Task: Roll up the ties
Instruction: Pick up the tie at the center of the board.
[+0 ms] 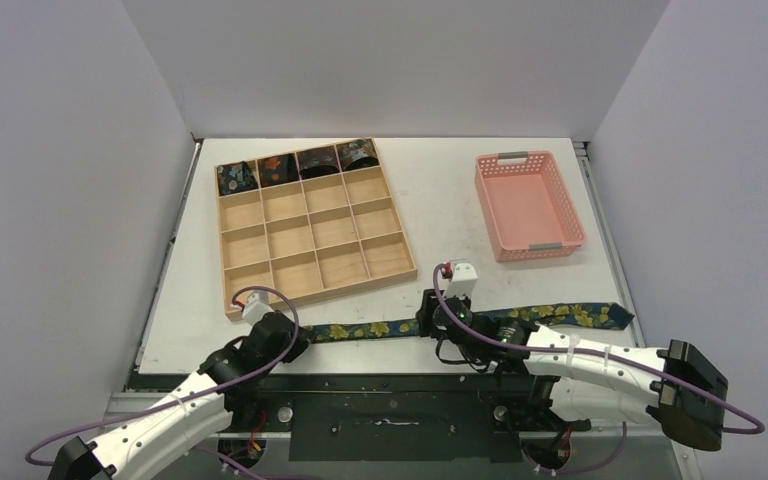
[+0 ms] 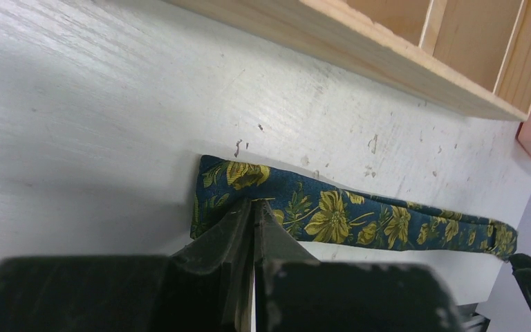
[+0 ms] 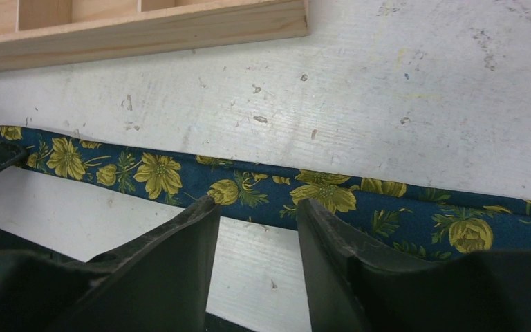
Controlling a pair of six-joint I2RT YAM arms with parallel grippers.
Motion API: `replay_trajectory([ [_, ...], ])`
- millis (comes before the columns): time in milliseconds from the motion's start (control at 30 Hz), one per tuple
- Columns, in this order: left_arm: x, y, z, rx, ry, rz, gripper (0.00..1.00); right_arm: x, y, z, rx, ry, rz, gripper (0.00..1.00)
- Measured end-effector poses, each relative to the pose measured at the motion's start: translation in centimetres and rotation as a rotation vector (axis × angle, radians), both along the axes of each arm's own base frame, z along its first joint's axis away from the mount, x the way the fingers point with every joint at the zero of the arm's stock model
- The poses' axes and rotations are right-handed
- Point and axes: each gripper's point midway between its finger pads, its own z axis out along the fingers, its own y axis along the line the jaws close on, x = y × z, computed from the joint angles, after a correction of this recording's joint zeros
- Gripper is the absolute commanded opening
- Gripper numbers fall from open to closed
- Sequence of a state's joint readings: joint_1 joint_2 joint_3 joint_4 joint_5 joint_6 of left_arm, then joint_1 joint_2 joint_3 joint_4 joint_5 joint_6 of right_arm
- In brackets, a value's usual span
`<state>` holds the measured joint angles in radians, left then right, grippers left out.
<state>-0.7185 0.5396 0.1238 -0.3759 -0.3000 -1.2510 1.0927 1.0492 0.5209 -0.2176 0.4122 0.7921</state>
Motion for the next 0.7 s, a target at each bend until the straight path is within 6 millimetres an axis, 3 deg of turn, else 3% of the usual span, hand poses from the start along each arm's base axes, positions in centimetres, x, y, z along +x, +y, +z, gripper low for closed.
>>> replay_trajectory([
  [200,0.5,0.4,0.0,-0.011,-0.018,0.044,0.00,0.6,-1.8,-0.6,0.000,-0.001,-0.087,0.44],
  [367,0.7,0.3,0.0,-0.015,-0.028,0.044,0.00,2.4,-5.4,-3.1,-0.017,0.058,-0.268,0.43],
  [533,0.9,-0.4,0.0,-0.037,-0.045,0.013,0.00,2.2,-10.2,-6.8,-0.050,0.154,-0.429,0.48],
  [700,1.0,-2.0,0.0,-0.060,-0.043,-0.058,0.00,3.3,-11.9,-6.7,0.021,0.170,-0.535,0.56],
])
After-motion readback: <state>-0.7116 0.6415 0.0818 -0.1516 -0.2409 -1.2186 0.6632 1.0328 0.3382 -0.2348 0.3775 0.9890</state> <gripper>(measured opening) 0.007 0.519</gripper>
